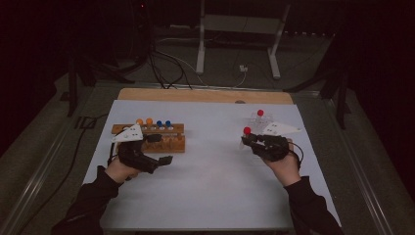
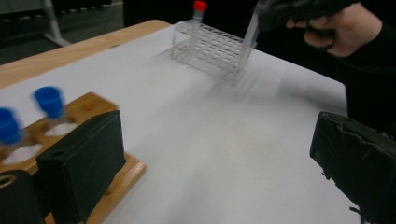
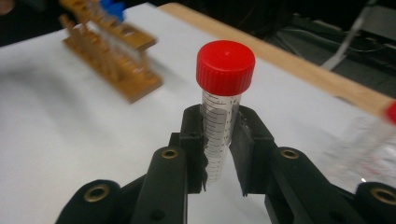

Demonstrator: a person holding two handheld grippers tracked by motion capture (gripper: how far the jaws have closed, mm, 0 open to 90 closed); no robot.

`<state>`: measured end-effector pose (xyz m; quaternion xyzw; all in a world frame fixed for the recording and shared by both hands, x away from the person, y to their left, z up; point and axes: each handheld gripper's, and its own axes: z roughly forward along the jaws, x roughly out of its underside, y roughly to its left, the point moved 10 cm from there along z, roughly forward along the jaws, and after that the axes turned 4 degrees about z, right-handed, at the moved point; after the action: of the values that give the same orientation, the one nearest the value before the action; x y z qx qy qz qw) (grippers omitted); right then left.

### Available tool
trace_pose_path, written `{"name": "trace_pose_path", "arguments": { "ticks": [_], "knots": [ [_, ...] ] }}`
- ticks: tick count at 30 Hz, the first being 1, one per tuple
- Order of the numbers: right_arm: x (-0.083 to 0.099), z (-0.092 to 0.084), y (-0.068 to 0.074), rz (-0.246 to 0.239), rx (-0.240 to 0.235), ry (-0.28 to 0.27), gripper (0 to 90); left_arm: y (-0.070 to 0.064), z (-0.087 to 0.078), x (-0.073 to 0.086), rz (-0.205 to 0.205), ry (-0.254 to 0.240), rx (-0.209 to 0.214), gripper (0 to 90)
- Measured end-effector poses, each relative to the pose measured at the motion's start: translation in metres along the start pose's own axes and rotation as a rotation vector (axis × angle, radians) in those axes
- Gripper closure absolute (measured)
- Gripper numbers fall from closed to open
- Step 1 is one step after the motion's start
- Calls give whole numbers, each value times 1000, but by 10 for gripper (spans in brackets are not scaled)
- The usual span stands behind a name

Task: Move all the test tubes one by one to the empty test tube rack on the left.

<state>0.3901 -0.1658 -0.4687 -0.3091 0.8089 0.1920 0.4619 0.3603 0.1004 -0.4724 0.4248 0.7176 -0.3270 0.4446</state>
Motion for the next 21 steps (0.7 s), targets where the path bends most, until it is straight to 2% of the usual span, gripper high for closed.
{"name": "trace_pose_path", "arguments": {
  "ticks": [7, 12, 21],
  "knots": [
    [15, 15, 37, -43, -84, 53, 757, -13, 16, -9, 22, 3, 43, 39],
    [19, 24, 58, -74, -130, 74, 757, -21, 25, -16, 36, 2, 72, 39],
    [23, 34, 84, -107, -185, 96, 757, -41, 44, -30, 65, -6, 145, 53]
  ]
}}
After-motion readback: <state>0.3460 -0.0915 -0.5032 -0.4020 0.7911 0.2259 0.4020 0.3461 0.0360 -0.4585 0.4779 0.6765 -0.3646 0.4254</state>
